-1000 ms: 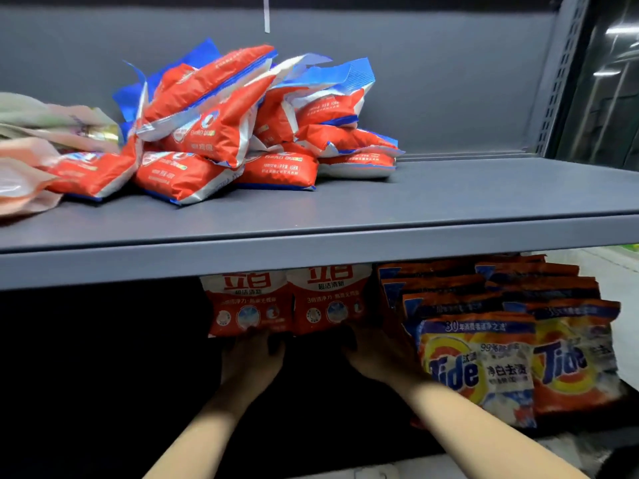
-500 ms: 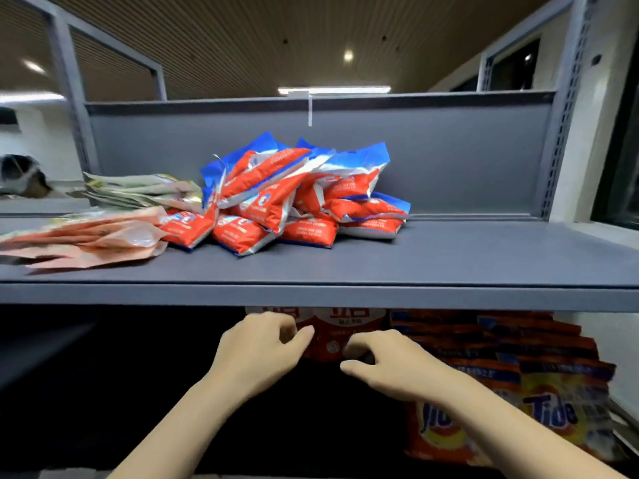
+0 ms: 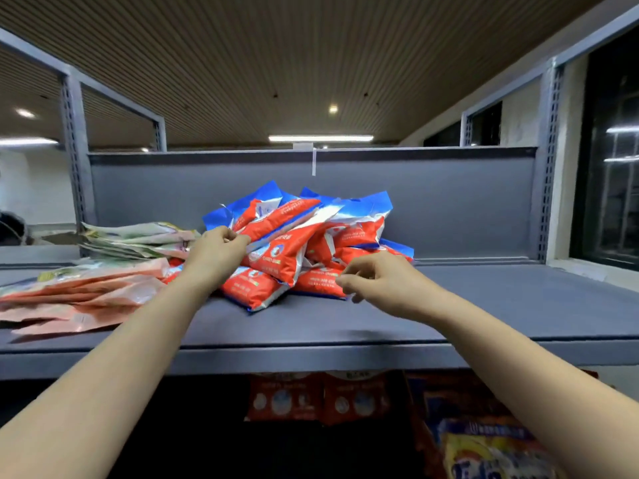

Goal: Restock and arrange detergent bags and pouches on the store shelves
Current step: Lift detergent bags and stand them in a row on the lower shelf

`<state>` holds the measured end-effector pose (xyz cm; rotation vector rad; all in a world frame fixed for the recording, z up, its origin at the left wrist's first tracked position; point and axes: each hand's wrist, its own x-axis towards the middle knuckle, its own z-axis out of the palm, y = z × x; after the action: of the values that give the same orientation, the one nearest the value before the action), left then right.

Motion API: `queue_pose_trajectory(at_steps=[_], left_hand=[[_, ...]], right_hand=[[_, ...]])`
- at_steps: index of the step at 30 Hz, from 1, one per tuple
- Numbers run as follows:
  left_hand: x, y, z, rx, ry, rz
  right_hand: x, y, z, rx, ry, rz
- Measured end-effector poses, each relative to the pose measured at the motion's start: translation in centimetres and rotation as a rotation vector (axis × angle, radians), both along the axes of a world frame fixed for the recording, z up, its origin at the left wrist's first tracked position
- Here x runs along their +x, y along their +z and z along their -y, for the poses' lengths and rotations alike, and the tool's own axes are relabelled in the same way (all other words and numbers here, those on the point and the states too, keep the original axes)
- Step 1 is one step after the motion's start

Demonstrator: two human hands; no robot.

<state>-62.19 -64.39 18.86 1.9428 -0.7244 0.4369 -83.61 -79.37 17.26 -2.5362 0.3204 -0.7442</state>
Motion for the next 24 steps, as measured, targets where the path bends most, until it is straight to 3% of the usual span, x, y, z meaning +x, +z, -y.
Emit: queue_pose_trajectory(at_steps=[4,8,12,15,19,24], left_hand=[[4.8,0.9,1.7,0.004,-0.061,-0.114],[8.2,0.3,3.8,0.172,-0.088,-0.056],[10.6,0.5,5.0,0.199,-0.026,-0.031],[12.1,1.2,5.4,0.244,-0.003,-0.026],[11.7,1.3,6.0,0.508,0.056,0.270],[11.2,0.5,6.8,0.472,0.117,0.338]], right_hand=[[5.3,1.7,1.4,0.060,-0.100,0.110],[10.8,2.3,2.5,0.131,-0.184,0.184],[14.8,2.4,3.2,0.285,-0.241,0.225],[16.4,2.8,3.5,0.201,-0.356,0.196],[16.9,3.4,3.9,-0.045,-0.487,0.058],[17.0,3.6,3.3,-0.178,-0.539,0.165]])
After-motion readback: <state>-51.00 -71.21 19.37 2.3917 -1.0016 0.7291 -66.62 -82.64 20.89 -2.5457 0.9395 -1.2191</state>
